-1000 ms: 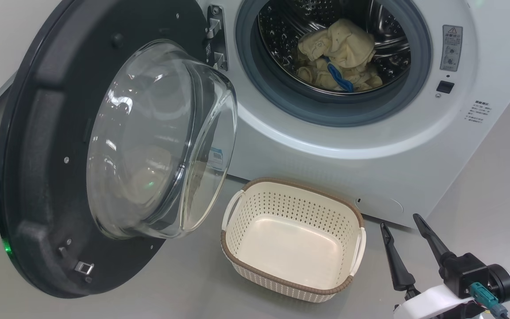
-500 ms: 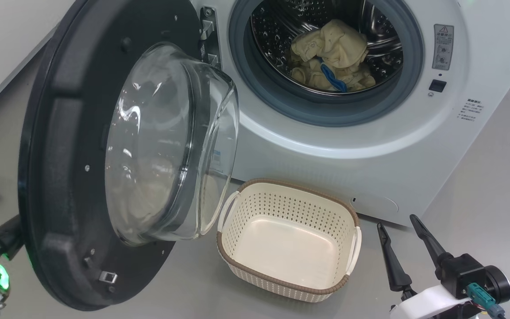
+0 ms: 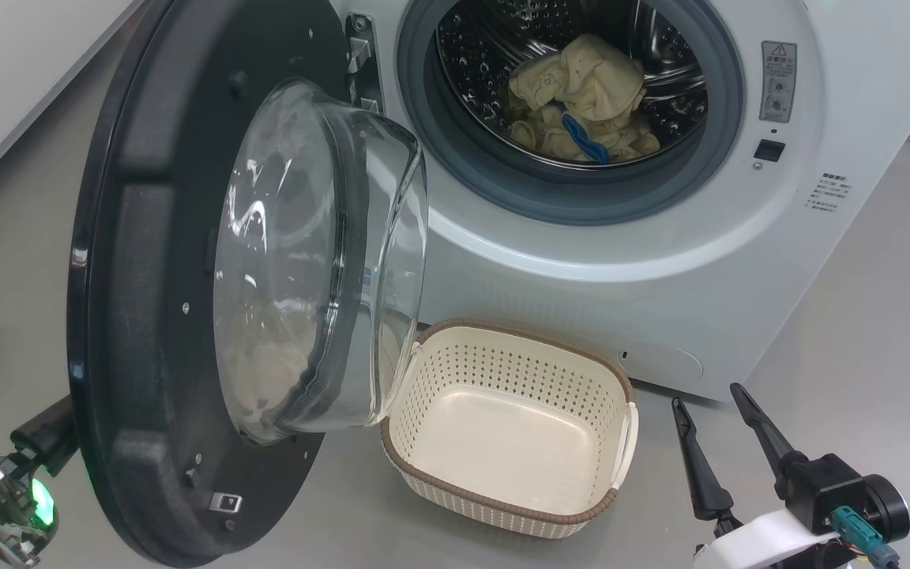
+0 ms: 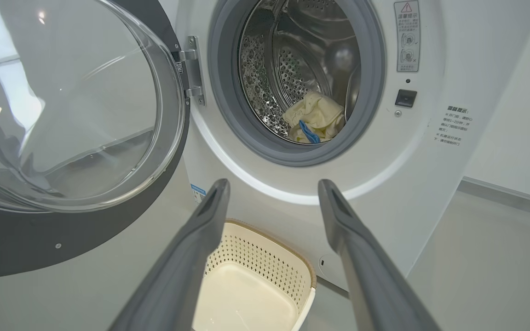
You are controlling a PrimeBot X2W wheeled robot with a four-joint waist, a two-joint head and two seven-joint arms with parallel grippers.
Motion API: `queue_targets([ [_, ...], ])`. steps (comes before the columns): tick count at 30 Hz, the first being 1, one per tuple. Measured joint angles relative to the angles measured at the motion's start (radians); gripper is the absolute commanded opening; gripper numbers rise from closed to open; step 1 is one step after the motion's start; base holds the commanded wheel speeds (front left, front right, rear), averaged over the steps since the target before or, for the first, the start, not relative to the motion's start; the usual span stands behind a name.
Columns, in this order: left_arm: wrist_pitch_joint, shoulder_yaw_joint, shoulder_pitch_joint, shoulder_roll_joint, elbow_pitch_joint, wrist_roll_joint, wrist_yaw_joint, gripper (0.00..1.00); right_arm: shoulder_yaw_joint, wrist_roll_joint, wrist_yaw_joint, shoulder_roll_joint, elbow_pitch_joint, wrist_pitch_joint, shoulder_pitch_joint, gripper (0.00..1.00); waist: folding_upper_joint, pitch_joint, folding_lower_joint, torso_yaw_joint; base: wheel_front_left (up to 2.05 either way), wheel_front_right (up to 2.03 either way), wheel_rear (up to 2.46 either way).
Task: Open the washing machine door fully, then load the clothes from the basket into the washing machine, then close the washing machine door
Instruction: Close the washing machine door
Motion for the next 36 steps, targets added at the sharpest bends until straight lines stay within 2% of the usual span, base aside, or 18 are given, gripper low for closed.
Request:
queue_targets([
  [10,-0.053,0.074,0.005,-0.037,-0.025,-0.019,-0.010,0.00,-0.001,0.000,-0.006,0.003,0.000,-0.001,0.000,1.00,0.0000,0.006,0.0000,-0.012,0.00,0.00,0.00],
  [21,-0.169,0.236,0.014,-0.102,-0.015,-0.071,-0.019,0.00,-0.001,0.000,-0.006,0.003,0.004,-0.004,0.000,1.00,0.0000,0.008,0.0000,-0.025,0.00,0.00,0.00],
  [22,-0.182,0.255,0.021,-0.107,-0.015,-0.071,-0.019,0.11,0.000,0.000,-0.006,0.003,0.005,-0.004,-0.001,1.00,0.0000,0.008,0.0000,-0.027,0.00,0.00,0.00],
  [23,-0.193,0.273,0.028,-0.113,-0.016,-0.071,-0.019,0.42,0.002,0.000,-0.006,0.003,0.009,-0.004,-0.001,1.00,0.0000,0.007,0.0000,-0.030,0.00,0.00,0.00],
  [24,-0.204,0.291,0.036,-0.120,-0.016,-0.071,-0.019,0.99,0.004,0.000,-0.006,0.004,0.013,-0.005,-0.002,1.00,0.0000,0.005,0.0000,-0.033,0.00,0.00,0.00],
  [30,-0.243,0.341,0.071,-0.148,-0.049,-0.058,-0.020,1.00,0.002,0.009,-0.006,0.006,0.021,-0.009,-0.001,1.00,0.0000,-0.011,0.0000,-0.053,0.00,0.00,0.00],
  [36,-0.286,0.388,0.100,-0.158,-0.099,0.021,-0.020,1.00,0.002,0.009,-0.006,0.007,0.022,-0.009,-0.001,1.00,0.0000,-0.020,0.0000,-0.056,0.00,0.00,0.00],
])
